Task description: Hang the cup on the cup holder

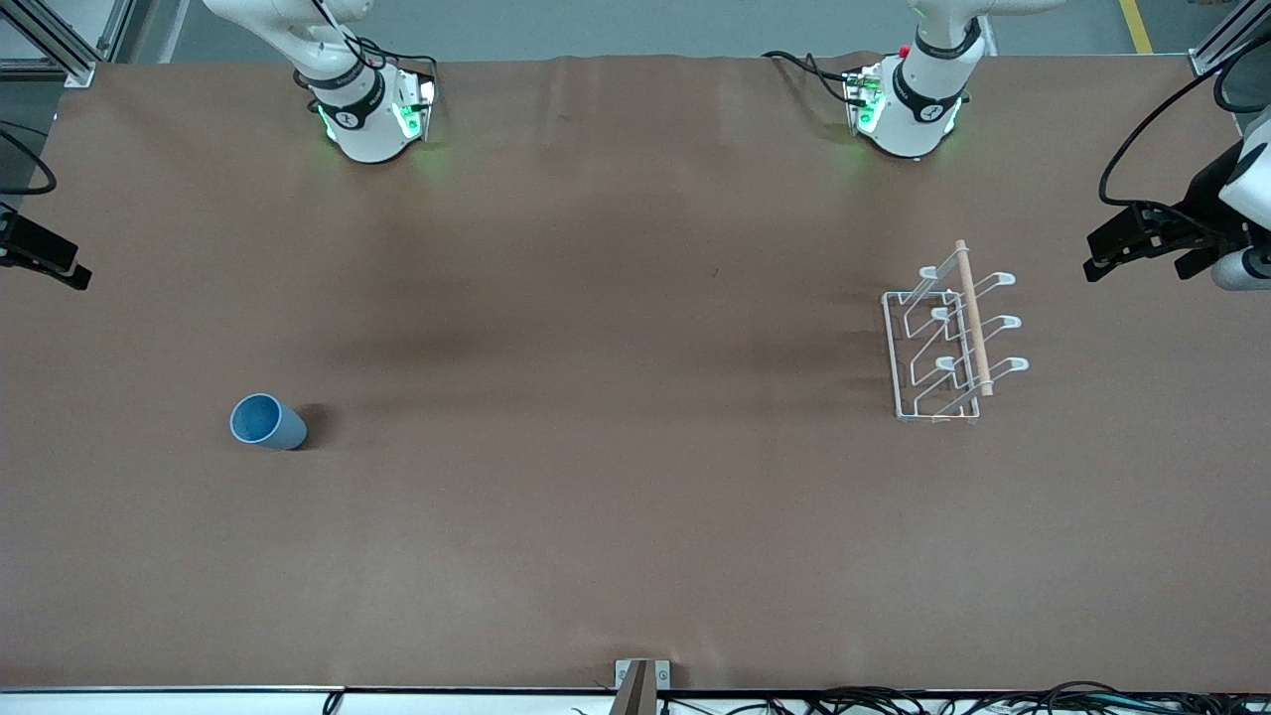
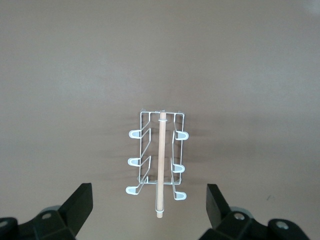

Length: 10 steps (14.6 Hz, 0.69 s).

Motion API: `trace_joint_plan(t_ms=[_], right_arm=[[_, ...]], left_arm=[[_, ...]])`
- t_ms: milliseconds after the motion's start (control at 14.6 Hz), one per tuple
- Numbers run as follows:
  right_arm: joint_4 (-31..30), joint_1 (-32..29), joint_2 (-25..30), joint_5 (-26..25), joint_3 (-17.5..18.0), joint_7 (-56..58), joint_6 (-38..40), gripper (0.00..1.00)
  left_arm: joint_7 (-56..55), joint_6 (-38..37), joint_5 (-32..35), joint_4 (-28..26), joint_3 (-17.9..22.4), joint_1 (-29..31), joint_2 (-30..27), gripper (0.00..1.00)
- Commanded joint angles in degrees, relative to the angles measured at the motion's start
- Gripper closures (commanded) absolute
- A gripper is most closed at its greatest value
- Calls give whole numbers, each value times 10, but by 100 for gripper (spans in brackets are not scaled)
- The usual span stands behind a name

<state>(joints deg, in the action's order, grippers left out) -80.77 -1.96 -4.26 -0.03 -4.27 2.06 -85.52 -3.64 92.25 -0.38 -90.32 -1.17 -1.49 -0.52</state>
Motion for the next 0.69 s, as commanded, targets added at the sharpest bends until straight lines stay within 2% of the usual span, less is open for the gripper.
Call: trace_joint_plan(t_ms=[0, 343, 618], right_arm=[[-19, -1, 15, 8, 1, 19, -5, 0], [-42, -6, -21, 6, 1, 26, -30, 0], [-143, -5, -34, 6, 1, 69, -150, 0]], left_arm=[[-4, -1, 2, 7, -1, -4, 3, 0], [-4, -1, 2, 7, -1, -4, 4, 0], [-4, -1, 3, 7, -1, -5, 4, 0]])
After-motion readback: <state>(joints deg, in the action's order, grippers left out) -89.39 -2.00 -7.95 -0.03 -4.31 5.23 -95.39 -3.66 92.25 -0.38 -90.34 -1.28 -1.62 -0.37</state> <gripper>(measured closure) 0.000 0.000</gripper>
